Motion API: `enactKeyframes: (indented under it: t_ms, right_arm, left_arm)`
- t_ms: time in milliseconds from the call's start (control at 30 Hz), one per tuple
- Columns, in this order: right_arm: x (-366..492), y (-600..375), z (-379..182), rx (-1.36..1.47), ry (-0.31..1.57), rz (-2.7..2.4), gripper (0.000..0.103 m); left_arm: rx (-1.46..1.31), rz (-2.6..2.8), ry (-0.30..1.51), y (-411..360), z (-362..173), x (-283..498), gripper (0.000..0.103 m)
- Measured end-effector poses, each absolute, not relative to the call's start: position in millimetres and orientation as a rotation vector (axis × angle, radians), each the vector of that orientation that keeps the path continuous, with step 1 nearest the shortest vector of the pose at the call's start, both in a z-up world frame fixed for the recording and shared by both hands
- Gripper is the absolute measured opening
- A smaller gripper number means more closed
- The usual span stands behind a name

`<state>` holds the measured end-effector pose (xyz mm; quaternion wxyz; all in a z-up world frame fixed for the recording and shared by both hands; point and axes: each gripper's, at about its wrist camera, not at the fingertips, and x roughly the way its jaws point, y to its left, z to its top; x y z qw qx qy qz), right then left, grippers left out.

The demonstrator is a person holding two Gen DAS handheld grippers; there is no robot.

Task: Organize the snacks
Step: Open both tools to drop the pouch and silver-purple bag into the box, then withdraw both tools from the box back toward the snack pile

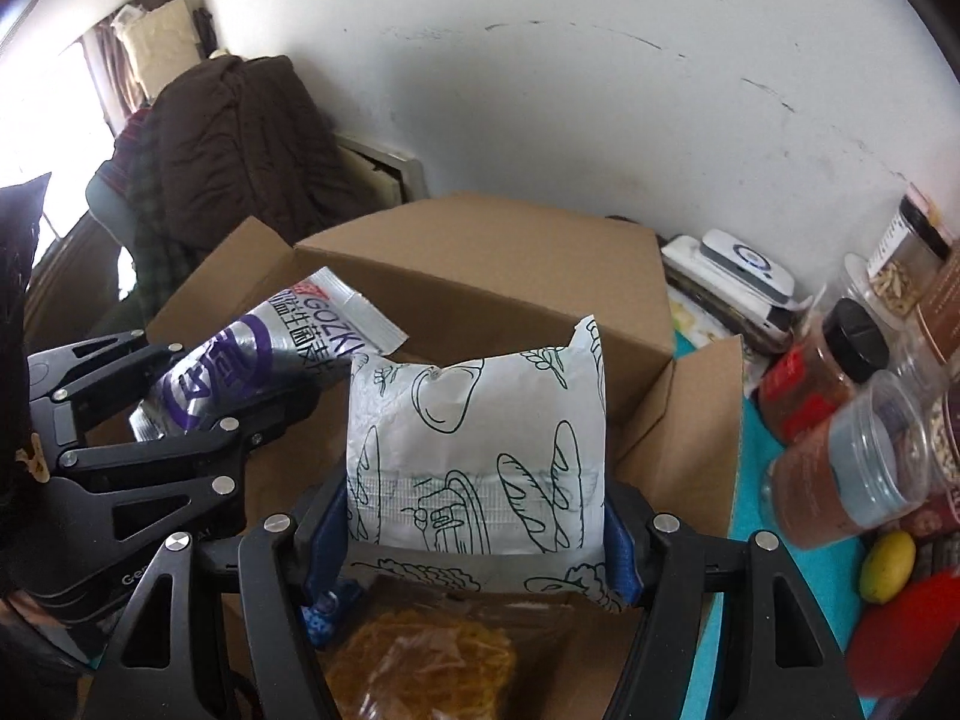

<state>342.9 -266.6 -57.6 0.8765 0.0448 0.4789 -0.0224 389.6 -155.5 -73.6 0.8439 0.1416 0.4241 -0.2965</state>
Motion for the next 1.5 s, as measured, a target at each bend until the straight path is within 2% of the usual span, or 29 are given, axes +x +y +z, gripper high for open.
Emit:
enactKeyframes:
  t_ms: [200,267,333,767,1500]
  right_arm:
    - [342.7,-264.1,-65.9,0.053,1.041,-0.087,0.074]
    - [340.0,-262.4,-63.9,0.04,1.043,-0.104,0.084]
    - [337.5,-259.5,-61.2,0.02,1.037,-0.114,0.087]
    - [310.6,-252.0,-21.4,0.0,0.939,-0.124,0.087]
    - [209.1,-224.5,71.0,-0.012,0.69,-0.117,0.087]
  left_arm:
    - [0.344,-0.548,0.951,-152.8,-85.4,393.5,0.039]
    - [0.35,-0.536,0.953,-150.3,-86.0,393.5,0.039]
    - [0.356,-0.52,0.951,-147.7,-84.4,392.8,0.039]
    - [0.313,-0.478,0.894,-124.8,-36.2,371.5,0.039]
    - [0.243,-0.483,0.708,-82.2,63.6,271.5,0.039]
